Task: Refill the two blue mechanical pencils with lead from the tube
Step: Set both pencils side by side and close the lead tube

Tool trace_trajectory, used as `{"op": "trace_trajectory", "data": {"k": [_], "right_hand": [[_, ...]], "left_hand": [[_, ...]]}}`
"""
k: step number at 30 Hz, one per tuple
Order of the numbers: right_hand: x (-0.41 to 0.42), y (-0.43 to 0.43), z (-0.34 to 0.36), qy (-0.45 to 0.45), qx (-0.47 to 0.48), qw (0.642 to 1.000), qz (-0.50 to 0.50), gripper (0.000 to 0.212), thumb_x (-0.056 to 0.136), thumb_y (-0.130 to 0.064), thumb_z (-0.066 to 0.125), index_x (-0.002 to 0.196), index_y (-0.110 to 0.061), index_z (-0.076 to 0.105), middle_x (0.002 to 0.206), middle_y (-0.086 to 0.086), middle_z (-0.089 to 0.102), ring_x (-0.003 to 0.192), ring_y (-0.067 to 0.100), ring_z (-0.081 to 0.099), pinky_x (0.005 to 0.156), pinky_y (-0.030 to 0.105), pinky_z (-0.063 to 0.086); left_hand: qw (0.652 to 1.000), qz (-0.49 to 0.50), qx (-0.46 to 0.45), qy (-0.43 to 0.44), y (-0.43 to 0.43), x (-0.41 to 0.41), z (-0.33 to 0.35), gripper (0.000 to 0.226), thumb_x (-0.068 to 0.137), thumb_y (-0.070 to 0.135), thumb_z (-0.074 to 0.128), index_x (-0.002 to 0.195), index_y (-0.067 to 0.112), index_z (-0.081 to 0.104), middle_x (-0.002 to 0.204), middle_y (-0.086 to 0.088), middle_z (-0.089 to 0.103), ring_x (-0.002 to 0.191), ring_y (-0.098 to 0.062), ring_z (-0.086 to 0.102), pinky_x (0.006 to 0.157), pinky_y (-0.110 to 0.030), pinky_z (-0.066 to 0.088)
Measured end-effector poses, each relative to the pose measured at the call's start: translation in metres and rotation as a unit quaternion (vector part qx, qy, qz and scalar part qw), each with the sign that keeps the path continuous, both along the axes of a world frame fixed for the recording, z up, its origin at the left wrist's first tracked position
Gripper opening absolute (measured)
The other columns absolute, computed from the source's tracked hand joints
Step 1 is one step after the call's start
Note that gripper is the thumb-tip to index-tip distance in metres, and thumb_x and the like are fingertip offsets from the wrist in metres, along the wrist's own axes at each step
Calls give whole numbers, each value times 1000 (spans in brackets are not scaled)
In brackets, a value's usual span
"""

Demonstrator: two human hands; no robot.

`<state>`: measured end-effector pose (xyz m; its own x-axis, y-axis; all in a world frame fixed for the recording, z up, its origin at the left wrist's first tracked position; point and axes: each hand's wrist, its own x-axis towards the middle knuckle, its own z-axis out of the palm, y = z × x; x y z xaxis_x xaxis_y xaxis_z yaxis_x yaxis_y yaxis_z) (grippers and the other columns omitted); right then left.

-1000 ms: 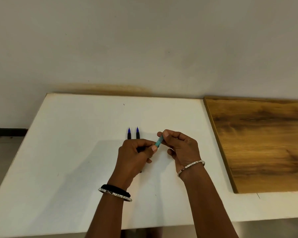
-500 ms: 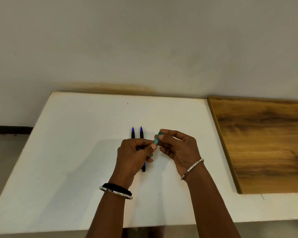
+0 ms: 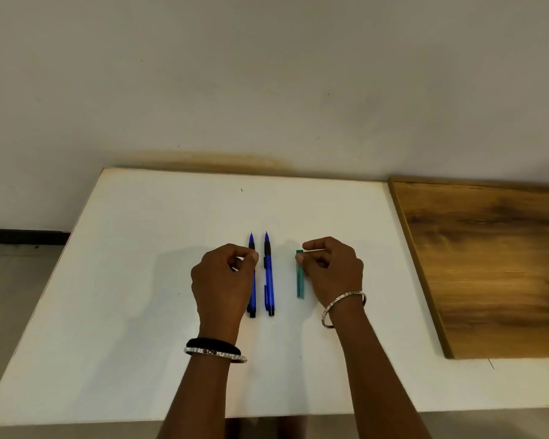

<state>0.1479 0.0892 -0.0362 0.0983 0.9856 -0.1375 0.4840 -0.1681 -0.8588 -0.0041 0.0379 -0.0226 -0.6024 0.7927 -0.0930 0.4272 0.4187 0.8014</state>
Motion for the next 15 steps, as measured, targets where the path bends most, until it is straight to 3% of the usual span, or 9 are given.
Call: {"op": "trace_trajectory", "data": {"k": [15], "right_hand": [[-16, 1, -15, -47, 45, 997, -34, 9, 78, -18, 80, 82, -12, 73, 73, -5, 68, 68, 11, 64, 71, 19, 51]], "left_hand": [[999, -40, 5, 3, -7, -10, -7, 5, 85, 27, 69, 89, 25, 71, 74, 9, 64, 63, -2, 56, 56, -10, 35]]}}
